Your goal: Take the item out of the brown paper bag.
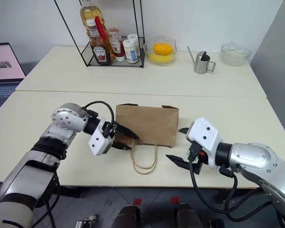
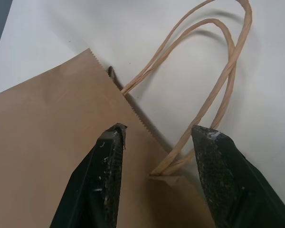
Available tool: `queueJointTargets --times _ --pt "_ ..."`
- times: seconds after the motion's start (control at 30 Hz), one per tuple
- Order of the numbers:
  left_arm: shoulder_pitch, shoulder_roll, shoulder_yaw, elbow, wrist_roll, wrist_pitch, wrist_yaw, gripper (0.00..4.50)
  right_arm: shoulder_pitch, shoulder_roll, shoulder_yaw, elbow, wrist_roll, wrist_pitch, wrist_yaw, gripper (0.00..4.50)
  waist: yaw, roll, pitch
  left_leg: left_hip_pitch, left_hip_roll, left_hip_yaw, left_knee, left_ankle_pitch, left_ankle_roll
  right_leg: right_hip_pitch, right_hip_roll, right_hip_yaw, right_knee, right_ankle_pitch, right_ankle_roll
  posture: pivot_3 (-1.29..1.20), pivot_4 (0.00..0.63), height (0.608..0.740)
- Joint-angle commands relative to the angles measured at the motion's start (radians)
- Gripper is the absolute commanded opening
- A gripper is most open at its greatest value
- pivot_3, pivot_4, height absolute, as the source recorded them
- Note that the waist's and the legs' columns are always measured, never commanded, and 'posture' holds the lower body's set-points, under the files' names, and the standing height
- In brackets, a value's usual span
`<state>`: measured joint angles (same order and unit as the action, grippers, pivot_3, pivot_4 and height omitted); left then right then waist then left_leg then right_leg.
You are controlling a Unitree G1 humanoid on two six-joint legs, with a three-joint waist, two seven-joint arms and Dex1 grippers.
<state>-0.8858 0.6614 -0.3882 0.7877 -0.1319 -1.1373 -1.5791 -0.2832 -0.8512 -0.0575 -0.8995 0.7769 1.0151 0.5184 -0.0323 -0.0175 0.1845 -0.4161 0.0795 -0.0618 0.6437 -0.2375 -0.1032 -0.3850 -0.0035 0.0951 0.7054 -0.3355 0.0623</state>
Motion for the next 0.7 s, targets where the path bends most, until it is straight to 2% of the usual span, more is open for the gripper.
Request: queueJointTargets --times 0.03,0.43,0.63,0.7 --pt "-0.018 -0.001 -0.004 0.012 0.009 -0.032 0.015 2.34 -0.001 -0.008 -0.018 -0.02 0.003 -0.017 -0.001 4.5 0.0 0.0 0.0 0.0 0.0 0.0 0.0 0.0 0.0 0.0 0.0 0.0 0.0 0.0 0.0 0.0 0.15 0.74" --pt "-0.016 -0.033 -0.03 0.04 0.086 -0.069 0.098 2.34 -0.002 -0.003 -0.01 -0.019 -0.009 -0.023 -0.002 4.5 0.0 0.0 0.0 0.0 0.0 0.0 0.0 0.0 0.0 0.0 0.0 0.0 0.0 0.0 0.0 0.0 0.15 0.74" --pt "0.007 -0.05 -0.048 -0.015 0.064 -0.02 0.119 2.34 0.008 0.001 -0.011 -0.026 -0.008 -0.022 -0.01 4.5 0.0 0.0 0.0 0.0 0.0 0.0 0.0 0.0 0.0 0.0 0.0 0.0 0.0 0.0 0.0 0.0 0.15 0.74" --pt "0.032 -0.052 -0.048 -0.074 0.02 0.053 0.103 2.34 0.017 0.002 -0.015 -0.028 -0.009 -0.024 -0.012 4.5 0.0 0.0 0.0 0.0 0.0 0.0 0.0 0.0 0.0 0.0 0.0 0.0 0.0 0.0 0.0 0.0 0.15 0.74"
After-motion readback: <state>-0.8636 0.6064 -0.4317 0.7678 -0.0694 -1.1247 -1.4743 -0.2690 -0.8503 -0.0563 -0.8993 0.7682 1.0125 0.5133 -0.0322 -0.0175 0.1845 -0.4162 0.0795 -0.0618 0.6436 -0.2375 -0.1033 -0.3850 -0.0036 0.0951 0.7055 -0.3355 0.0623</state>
